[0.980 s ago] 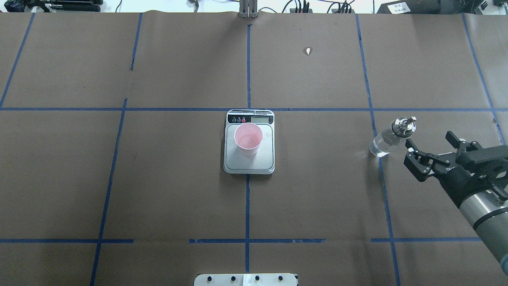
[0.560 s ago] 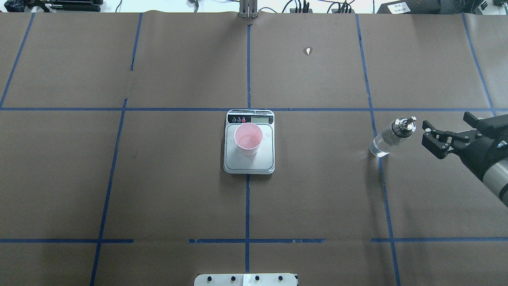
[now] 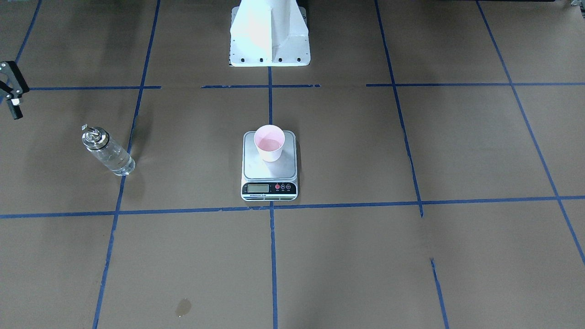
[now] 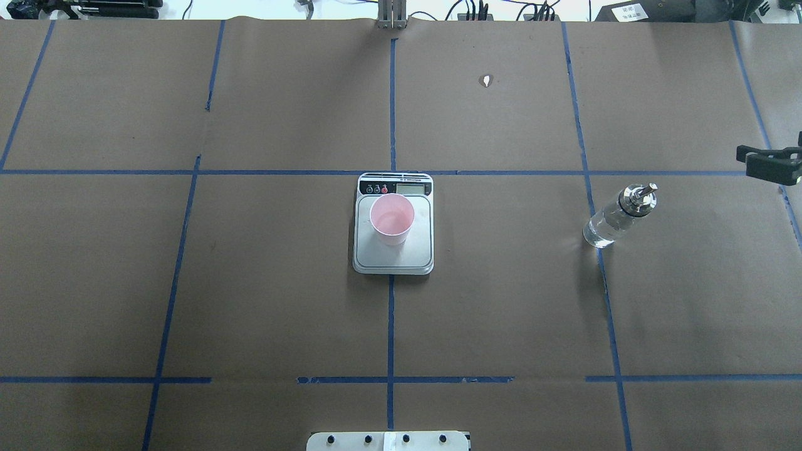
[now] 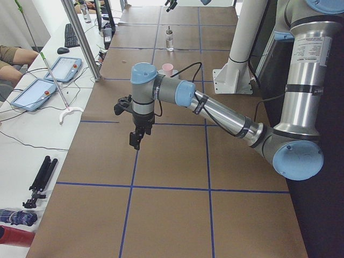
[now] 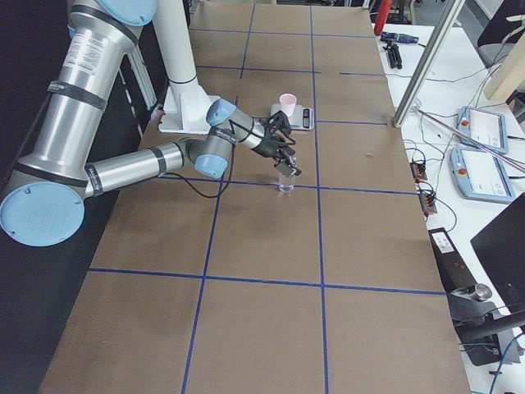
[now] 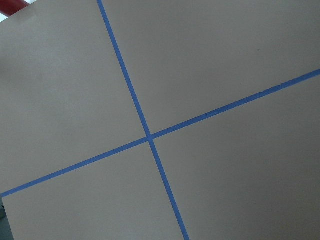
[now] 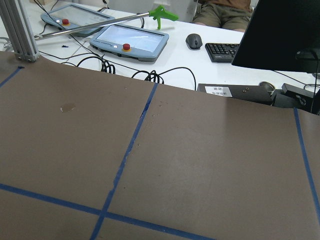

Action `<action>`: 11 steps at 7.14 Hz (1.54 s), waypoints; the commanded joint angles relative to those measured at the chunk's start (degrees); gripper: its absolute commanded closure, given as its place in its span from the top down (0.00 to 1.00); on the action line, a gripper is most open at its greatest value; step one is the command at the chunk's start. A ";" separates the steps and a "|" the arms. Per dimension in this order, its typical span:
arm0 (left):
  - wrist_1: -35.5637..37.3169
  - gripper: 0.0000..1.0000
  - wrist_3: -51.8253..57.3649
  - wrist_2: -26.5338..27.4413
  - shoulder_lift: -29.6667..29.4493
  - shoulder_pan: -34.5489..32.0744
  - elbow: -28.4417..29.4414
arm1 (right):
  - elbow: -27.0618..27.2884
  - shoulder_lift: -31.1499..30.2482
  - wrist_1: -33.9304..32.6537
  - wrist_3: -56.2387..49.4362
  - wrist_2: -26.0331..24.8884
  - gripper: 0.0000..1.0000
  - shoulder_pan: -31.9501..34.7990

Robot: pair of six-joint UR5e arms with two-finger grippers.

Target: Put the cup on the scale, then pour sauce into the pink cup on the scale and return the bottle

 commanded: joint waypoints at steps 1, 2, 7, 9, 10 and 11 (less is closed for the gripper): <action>0.00 1.00 0.09 -0.09 0.09 0.00 0.17 | -2.77 5.15 -6.84 -8.58 16.11 1.00 13.88; -0.17 1.00 0.18 -0.35 0.26 0.00 0.52 | -2.60 5.78 -7.83 -11.14 18.52 1.00 17.07; -0.26 1.00 0.26 -0.70 1.75 -2.19 1.31 | -4.01 11.39 -28.77 -12.05 33.23 1.00 20.96; -0.26 1.00 9.78 -1.75 2.29 -4.55 5.76 | -3.57 11.76 -38.49 -12.48 37.97 1.00 20.90; -0.87 1.00 13.67 -3.93 2.29 -5.18 9.36 | -3.92 11.67 -41.13 -13.70 38.06 1.00 20.19; -1.05 1.00 16.76 -3.96 2.29 -5.79 11.66 | -4.01 11.41 -44.72 -20.07 38.06 1.00 21.40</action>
